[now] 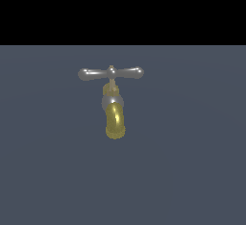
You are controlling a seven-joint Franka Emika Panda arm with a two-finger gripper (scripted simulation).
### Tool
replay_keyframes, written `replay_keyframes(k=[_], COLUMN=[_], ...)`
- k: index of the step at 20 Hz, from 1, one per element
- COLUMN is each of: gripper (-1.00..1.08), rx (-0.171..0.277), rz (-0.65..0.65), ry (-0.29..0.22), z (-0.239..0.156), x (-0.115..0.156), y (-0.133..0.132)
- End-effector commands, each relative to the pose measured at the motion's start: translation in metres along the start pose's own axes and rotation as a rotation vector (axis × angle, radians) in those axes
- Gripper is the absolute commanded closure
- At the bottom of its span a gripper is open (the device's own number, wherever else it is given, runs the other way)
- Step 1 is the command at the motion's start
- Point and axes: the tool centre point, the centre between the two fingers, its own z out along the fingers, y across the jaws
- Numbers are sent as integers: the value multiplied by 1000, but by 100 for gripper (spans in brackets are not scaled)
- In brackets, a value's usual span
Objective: Turn on the faucet by rotating a designated handle.
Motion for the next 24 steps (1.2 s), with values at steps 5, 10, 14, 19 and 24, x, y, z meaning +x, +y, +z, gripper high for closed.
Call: replay_keyframes(k=[5, 10, 14, 19, 24], gripper=[108, 108, 108, 108, 108], rx=[0, -1, -2, -3, -5], rz=[-9, -47, -99, -190, -305], ry=[0, -1, -2, -5, -7], z=[2, 8, 16, 32, 51], x=[1, 3, 7, 14, 25], y=[1, 7, 14, 27, 42])
